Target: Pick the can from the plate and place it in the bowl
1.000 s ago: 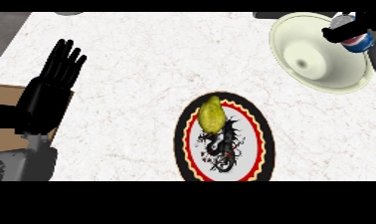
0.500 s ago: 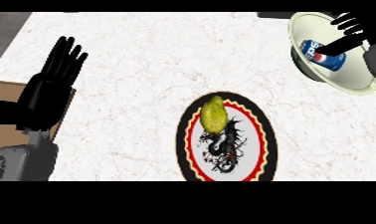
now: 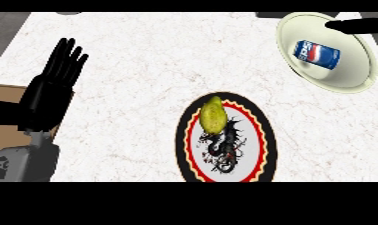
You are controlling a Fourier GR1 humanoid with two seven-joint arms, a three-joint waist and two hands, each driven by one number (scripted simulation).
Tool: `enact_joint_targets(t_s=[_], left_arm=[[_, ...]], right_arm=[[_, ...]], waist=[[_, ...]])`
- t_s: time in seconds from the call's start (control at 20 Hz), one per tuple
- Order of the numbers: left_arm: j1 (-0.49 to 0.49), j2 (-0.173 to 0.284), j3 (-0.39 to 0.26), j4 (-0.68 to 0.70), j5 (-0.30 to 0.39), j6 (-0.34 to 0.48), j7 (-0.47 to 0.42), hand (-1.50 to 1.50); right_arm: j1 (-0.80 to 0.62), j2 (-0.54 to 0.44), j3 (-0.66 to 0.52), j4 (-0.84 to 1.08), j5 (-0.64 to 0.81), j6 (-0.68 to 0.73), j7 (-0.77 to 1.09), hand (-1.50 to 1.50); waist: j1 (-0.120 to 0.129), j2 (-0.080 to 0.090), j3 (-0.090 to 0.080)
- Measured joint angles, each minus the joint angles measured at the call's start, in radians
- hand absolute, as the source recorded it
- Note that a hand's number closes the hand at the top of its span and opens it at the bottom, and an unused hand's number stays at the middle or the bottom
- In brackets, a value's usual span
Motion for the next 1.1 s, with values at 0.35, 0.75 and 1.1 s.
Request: enact_joint_targets(t_s=[0.35, 0.75, 1.1], left_arm=[[0.012, -0.003, 0.013, 0.012, -0.006, 0.001, -0.012, 0.0], [0.058, -0.003, 0.02, -0.037, 0.004, -0.008, 0.009, 0.0], [0.047, -0.013, 0.024, -0.032, -0.006, 0.0, 0.014, 0.0]], right_arm=[[0.053, -0.136, -0.112, 0.045, -0.09, 0.034, -0.075, -1.5], [0.213, -0.273, -0.192, 0.087, -0.173, 0.184, -0.167, -1.5], [0.358, -0.391, -0.232, 0.119, -0.223, 0.368, -0.251, -1.5]], waist=[[-0.018, -0.007, -0.002], [-0.032, -0.015, -0.002], [-0.037, -0.015, -0.002]])
